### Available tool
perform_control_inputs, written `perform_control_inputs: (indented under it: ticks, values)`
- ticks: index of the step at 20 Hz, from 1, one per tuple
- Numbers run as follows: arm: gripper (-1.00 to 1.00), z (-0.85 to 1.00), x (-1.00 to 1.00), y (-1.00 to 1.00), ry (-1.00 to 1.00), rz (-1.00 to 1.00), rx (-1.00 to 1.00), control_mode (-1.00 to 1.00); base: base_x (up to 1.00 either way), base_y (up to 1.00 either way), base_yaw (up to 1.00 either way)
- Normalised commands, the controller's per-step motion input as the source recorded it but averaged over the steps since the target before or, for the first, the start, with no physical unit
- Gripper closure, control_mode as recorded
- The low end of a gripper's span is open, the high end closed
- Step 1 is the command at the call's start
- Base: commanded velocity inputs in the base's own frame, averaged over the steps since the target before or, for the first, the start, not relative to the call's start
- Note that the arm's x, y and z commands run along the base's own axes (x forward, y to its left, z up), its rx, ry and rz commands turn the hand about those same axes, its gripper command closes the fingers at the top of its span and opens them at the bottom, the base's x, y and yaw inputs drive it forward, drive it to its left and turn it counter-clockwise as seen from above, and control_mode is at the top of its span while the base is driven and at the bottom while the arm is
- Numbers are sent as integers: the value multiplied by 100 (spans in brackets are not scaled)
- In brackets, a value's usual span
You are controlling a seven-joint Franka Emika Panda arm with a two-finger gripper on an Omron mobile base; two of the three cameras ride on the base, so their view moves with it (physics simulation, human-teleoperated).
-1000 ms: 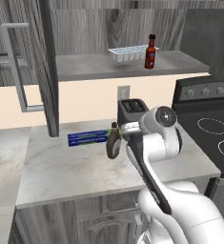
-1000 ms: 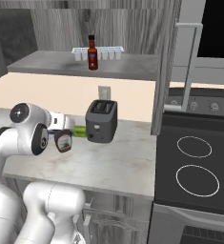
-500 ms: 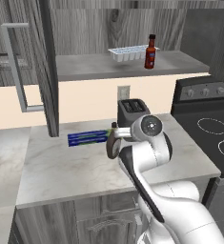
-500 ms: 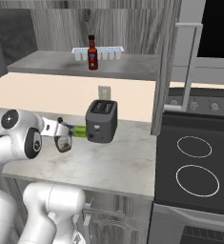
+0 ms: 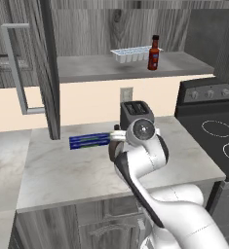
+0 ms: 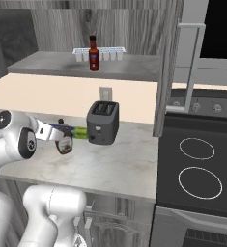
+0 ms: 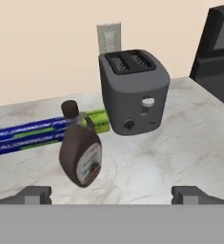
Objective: Pick the condiment bottle and syrup bottle from the counter and place them in the cabinet.
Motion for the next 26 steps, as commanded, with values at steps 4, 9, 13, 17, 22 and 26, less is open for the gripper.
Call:
perform_control_inputs:
  ticks: [4,9,13,17,22,26]
  values:
    - [-100,-12,0,38,4,-5,3,-100,0,0,0]
    - [-100,-14,0,43,2,-6,0,-100,0,0,0]
    - [-100,-14,0,34,0,-16,-1,-100,0,0,0]
    - [-100,-23,0,18,0,-20,-3,-100,0,0,0]
    - [-100,-26,0,11,0,-21,-8,-100,0,0,0]
    - [-100,-17,15,7,0,-18,-7,-100,0,0,0]
